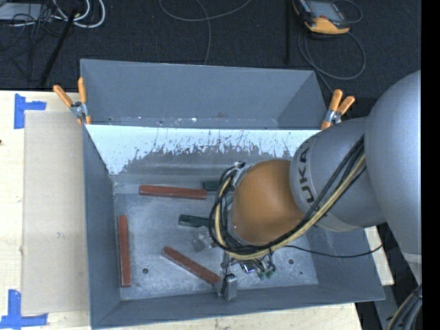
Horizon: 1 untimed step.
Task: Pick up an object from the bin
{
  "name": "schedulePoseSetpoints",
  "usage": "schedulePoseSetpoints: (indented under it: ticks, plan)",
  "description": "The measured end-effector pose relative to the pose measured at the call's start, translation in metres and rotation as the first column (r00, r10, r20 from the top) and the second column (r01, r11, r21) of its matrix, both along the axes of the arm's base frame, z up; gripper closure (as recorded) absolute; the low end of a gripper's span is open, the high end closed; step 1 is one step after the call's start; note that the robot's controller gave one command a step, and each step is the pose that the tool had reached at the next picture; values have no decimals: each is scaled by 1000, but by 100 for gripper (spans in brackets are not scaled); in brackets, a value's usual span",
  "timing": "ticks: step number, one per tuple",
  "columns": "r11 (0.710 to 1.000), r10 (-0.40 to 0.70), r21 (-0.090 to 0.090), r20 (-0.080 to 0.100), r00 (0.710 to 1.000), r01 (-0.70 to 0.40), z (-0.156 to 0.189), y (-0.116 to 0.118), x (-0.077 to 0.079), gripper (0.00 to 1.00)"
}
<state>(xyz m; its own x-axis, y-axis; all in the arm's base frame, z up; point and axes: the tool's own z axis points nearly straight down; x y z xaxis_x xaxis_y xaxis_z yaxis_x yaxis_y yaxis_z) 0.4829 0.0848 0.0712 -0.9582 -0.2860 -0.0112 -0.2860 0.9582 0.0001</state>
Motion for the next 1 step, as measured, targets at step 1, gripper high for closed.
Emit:
schedulePoseSetpoints:
  ticks: [1]
  plan:
    - [968,-253,-2,-11,968,253,-2,37,9,0]
